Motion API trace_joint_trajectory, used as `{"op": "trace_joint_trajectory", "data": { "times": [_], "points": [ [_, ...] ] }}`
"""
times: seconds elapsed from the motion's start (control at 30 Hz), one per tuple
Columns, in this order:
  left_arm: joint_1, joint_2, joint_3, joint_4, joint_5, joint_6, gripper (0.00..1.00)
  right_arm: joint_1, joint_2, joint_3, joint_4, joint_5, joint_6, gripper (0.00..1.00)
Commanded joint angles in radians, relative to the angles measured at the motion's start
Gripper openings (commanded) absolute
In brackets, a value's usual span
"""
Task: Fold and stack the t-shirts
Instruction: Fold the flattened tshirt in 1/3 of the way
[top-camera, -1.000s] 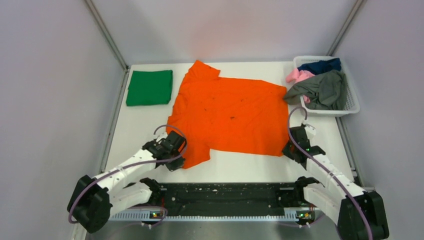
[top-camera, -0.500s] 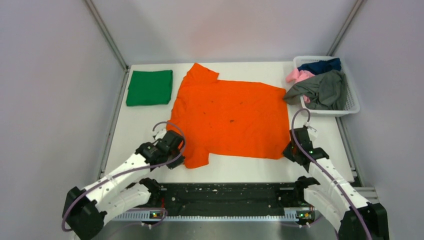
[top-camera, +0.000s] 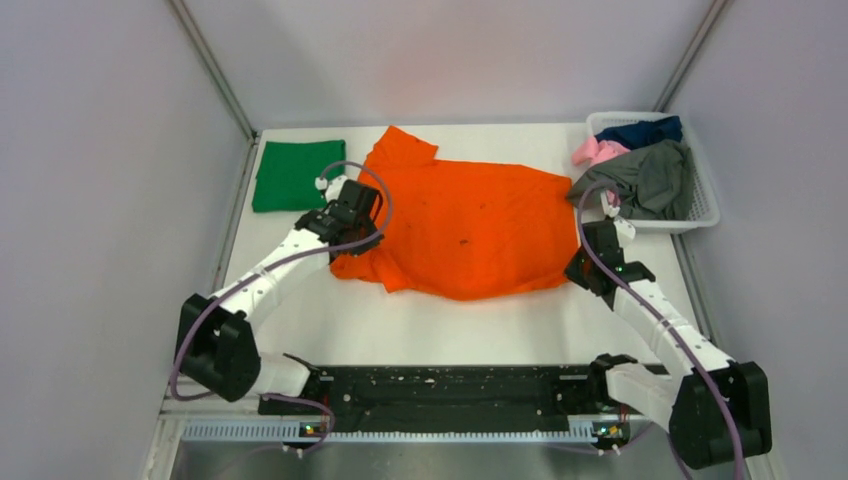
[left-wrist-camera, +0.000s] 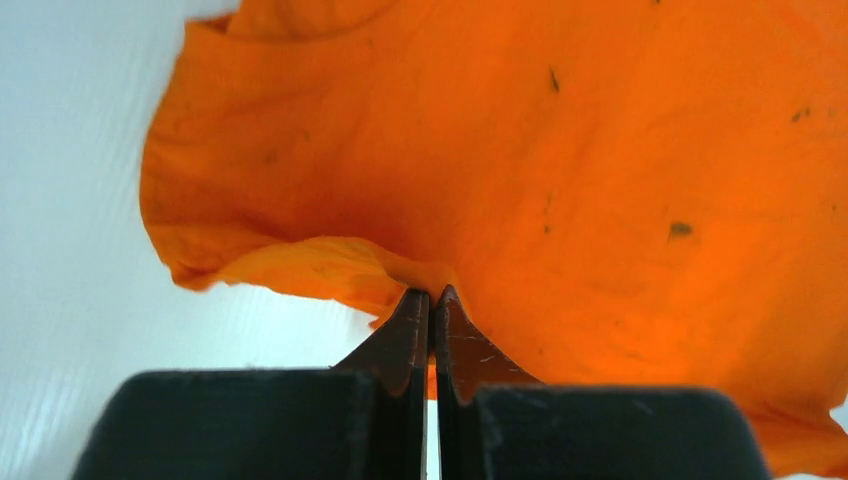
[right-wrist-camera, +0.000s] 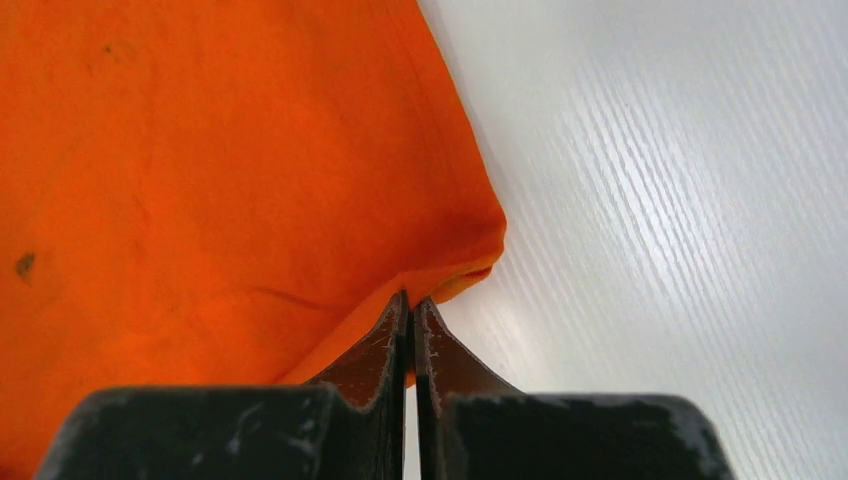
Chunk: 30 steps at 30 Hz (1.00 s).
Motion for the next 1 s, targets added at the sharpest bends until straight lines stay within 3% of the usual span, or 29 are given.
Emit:
{"op": "trace_joint_trajectory", "data": {
  "times": [0.0,0.97],
  "points": [
    [0.062,0.086,0.108,0.069,0.011,0.114,0.00,-0.034,0.064,0.083,0.063,0.041,-0.050,0.00],
    [0.166,0.631,0.745,0.026,0.009,0.297,0.00,-0.131,0.435,0.308,0.186,0.003,-0.091,0.00]
  ]
}}
